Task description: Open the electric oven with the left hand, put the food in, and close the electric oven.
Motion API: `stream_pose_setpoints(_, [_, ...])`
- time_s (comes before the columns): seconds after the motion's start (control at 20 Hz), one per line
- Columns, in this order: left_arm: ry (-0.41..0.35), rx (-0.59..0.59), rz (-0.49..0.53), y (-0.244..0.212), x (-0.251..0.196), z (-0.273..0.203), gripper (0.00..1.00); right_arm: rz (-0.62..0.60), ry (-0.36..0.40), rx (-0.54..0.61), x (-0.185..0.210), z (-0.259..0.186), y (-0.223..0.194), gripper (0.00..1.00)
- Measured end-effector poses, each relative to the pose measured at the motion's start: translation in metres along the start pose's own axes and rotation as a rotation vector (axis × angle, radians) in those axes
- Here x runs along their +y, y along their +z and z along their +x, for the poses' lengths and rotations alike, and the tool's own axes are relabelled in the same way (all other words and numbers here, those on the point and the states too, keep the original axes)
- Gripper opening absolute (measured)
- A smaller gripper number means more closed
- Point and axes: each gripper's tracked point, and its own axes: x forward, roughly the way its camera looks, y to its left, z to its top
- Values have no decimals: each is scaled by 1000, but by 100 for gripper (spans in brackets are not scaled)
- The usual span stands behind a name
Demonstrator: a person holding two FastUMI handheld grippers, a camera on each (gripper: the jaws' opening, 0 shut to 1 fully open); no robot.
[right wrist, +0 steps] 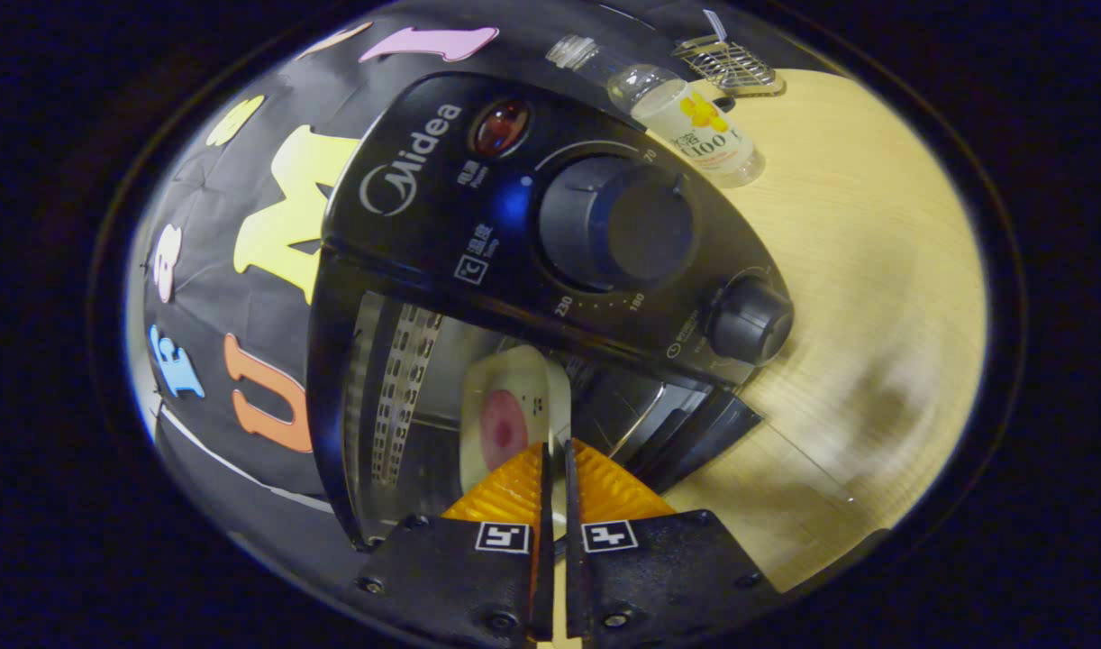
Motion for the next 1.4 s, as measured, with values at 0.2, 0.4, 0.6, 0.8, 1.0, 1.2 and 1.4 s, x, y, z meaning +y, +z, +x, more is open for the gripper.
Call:
stream_pose_setpoints(0.2, [0,-7,-4,1,-2,-2,96,-22,13,-6,2,-14,9,10])
stream_pose_setpoints(0.4, [-22,-17,-8,2,-11,-2,96,-160,6,-18,6,-52,20,49])
stream_pose_setpoints(0.6, [-50,-25,-4,-5,-23,-4,96,-447,-9,-67,16,-113,49,70])
stream_pose_setpoints(0.8, [-94,-26,-9,-14,-44,-6,96,-693,-27,-143,23,-191,88,100])
stream_pose_setpoints(1.0, [-122,-24,7,-26,-69,-8,96,-862,-60,-218,14,-267,129,100])
stream_pose_setpoints(1.2, [-109,-14,37,-44,-95,-14,96,-964,-83,-237,-9,-337,157,100])
stream_pose_setpoints(1.4, [-112,21,56,-69,-129,-19,96,-1043,-91,-230,-35,-392,183,100])
